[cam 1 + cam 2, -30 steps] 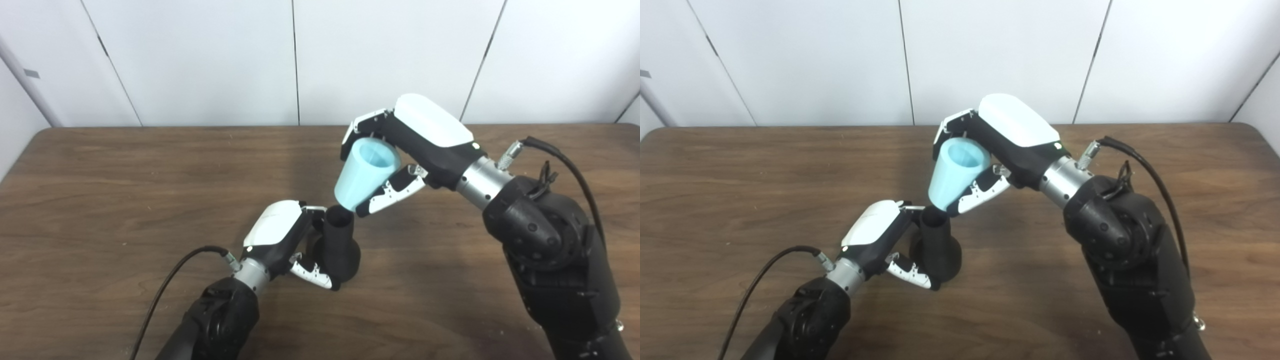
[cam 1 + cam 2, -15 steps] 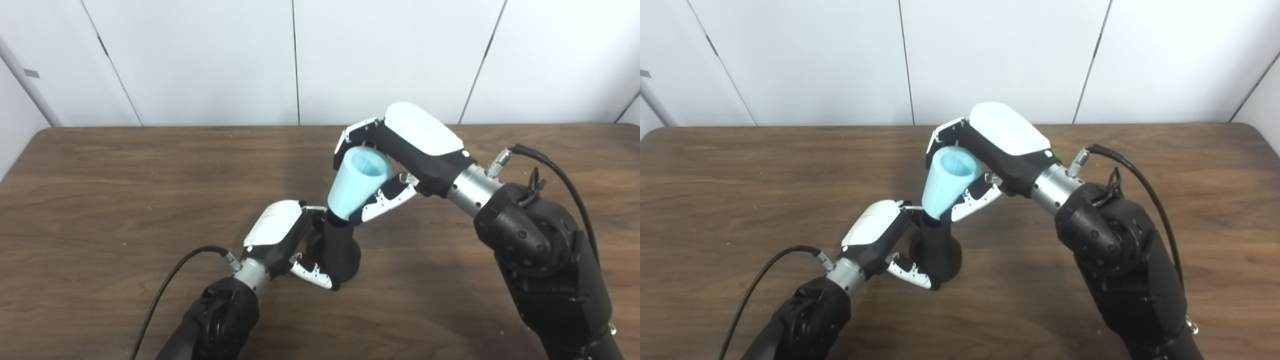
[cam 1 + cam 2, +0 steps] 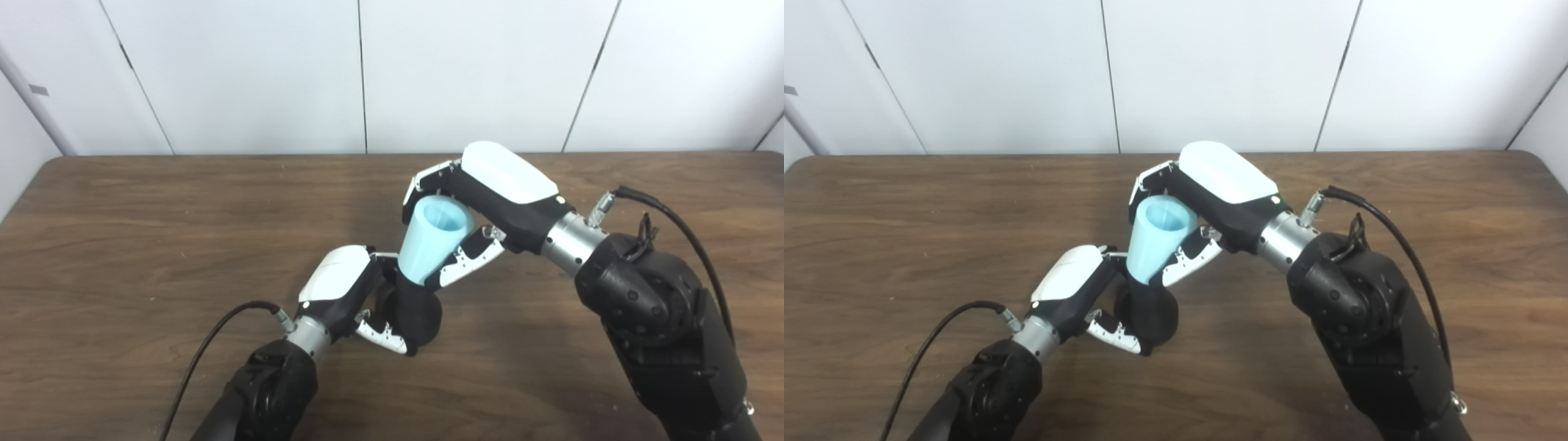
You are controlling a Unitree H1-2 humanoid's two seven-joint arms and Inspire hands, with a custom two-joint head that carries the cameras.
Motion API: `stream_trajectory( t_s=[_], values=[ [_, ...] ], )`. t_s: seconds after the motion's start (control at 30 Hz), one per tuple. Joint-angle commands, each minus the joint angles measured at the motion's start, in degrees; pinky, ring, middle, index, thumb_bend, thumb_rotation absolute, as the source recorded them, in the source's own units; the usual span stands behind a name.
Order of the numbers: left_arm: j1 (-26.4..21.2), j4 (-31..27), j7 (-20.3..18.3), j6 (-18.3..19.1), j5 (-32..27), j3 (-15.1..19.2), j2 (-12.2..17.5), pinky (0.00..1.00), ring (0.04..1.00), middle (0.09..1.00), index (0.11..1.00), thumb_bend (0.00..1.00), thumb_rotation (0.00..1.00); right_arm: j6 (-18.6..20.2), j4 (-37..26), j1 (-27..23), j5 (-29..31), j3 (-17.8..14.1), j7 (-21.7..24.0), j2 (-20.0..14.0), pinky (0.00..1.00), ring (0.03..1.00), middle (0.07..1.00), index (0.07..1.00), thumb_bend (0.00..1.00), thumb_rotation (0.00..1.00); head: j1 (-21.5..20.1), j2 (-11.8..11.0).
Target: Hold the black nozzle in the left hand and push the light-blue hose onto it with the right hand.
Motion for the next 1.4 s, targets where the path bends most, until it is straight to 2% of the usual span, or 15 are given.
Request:
stream_trajectory(
  t_s=[0.0,0.8,1.2,1.37],
  values=[
    [1.90,2.41,-4.38,0.43,-0.72,-2.21,0.07,0.93,0.656,0.499,0.482,0.52,0.00,-0.52,-0.78,-1.72,-0.19,-0.51,-1.08,-0.12,0.30,0.426,0.520,0.518,0.50,0.00,0.07,0.01],
    [1.96,1.99,-4.54,0.62,-0.62,-2.47,-0.06,0.93,0.655,0.495,0.484,0.52,0.00,-2.09,1.20,-1.28,-1.63,0.79,-3.35,2.03,0.31,0.424,0.516,0.512,0.50,0.00,0.39,-0.16],
    [2.00,1.64,-4.62,0.64,-0.74,-2.37,0.04,0.93,0.652,0.495,0.484,0.52,0.00,-4.35,3.34,-1.06,-1.43,1.31,-4.12,1.11,0.31,0.426,0.519,0.507,0.50,0.00,0.36,0.19],
    [2.34,1.05,-4.81,0.82,-0.83,-2.29,0.32,0.94,0.652,0.495,0.484,0.52,0.00,-3.99,3.79,-1.76,-1.66,2.07,-1.70,-0.17,0.31,0.429,0.519,0.503,0.50,0.00,0.30,0.29]
  ],
)
